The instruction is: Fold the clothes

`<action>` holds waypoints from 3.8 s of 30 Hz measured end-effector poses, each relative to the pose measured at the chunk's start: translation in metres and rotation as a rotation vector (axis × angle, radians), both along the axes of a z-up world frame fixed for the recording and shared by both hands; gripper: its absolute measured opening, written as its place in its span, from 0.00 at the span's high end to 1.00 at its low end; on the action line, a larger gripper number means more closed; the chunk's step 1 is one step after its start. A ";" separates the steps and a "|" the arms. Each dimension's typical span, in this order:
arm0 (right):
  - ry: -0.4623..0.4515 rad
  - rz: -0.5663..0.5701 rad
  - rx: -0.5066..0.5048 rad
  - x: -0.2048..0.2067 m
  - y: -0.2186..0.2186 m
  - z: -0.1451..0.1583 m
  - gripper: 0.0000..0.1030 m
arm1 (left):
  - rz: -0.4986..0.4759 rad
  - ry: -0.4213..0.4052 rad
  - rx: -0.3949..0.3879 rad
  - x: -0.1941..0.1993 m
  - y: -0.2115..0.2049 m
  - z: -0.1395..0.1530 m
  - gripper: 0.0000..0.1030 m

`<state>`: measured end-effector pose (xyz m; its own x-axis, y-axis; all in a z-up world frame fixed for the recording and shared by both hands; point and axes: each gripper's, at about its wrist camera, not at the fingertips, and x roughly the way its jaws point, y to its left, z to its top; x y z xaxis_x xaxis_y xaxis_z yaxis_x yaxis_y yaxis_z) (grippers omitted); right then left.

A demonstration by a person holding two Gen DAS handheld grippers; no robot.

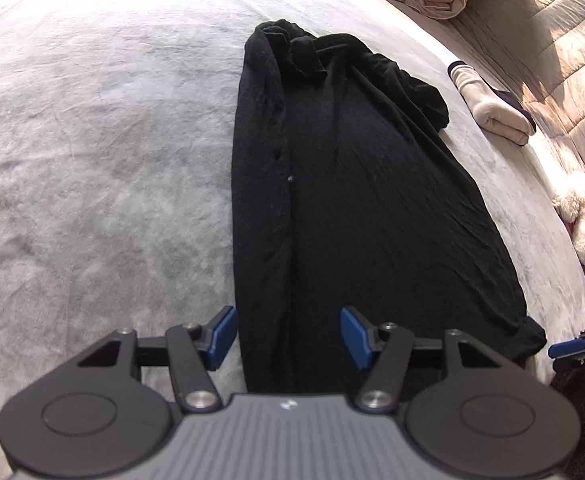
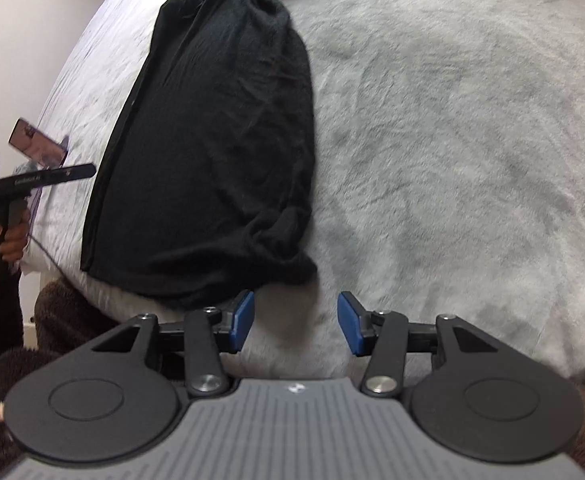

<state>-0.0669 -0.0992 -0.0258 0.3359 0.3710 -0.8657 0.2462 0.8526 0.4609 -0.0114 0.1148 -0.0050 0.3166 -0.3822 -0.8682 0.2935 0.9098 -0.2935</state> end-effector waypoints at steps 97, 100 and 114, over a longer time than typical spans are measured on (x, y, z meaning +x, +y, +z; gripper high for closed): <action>-0.070 -0.080 -0.081 0.023 -0.054 -0.004 0.37 | 0.097 -0.086 0.020 -0.014 0.033 -0.009 0.62; -0.101 -0.086 -0.083 0.044 -0.062 -0.004 0.37 | 0.098 -0.105 0.030 0.021 0.024 -0.015 0.62; -0.366 -0.058 -0.041 0.215 -0.023 0.008 0.51 | 0.149 -0.259 -0.052 0.093 0.011 -0.034 0.65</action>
<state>0.1482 -0.1221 -0.0179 0.6455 0.3102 -0.6979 0.1196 0.8615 0.4935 0.0820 0.1260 -0.0385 0.5809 -0.3567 -0.7316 0.2288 0.9342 -0.2739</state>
